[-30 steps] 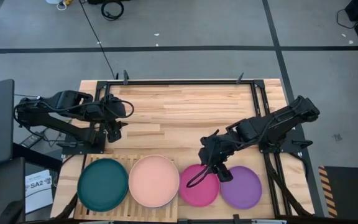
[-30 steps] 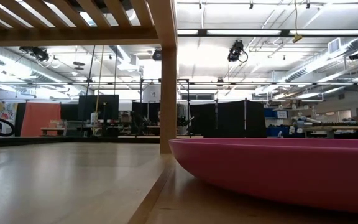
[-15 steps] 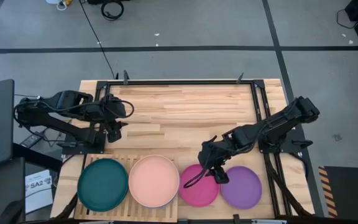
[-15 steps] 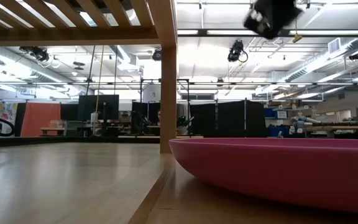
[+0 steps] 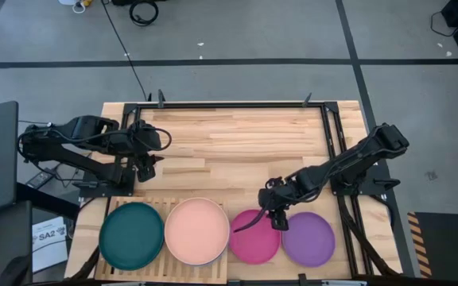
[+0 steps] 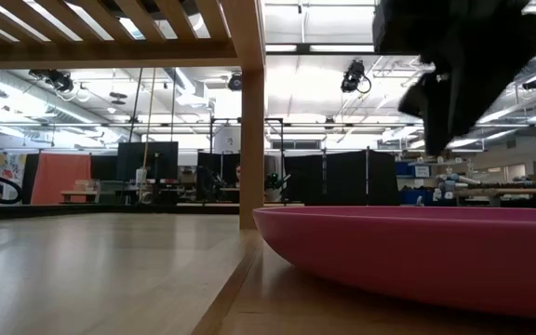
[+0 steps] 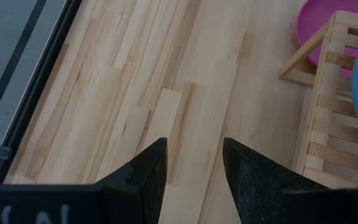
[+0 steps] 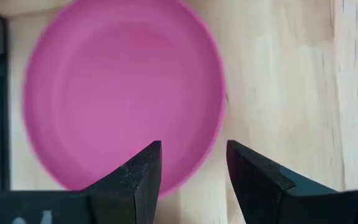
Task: Place and stack plates onto a shelf
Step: Stack the pink plate on top of the light orange plate on the shelf
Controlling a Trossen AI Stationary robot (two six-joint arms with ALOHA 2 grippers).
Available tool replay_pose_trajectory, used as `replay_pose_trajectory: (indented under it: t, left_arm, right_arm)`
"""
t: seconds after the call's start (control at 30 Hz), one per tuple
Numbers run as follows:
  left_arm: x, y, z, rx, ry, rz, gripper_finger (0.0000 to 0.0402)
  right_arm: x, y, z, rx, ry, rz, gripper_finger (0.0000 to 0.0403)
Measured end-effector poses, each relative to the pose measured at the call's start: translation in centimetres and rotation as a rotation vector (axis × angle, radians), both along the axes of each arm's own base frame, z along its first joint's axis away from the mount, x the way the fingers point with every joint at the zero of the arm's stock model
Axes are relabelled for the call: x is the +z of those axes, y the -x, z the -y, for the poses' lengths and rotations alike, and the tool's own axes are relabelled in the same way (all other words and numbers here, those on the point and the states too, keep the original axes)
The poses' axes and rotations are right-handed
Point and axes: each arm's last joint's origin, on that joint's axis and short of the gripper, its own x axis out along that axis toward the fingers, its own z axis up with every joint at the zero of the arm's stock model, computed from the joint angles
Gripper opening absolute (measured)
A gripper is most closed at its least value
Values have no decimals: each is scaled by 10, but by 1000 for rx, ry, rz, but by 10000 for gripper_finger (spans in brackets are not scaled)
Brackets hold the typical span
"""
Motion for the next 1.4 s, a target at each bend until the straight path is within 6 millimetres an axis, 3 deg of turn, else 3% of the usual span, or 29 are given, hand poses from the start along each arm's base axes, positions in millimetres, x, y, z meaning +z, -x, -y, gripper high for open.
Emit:
replay_pose_trajectory:
  t: [0.77, 1.4]
  left_arm:
    - [0, 0, 0, 0, 0, 0, 162]
    - [0, 0, 0, 0, 1, 0, 162]
  right_arm:
    - [-56, 21, 9, -226, -118, 15, 185]
    - [-67, 27, 11, -250, -153, 46, 185]
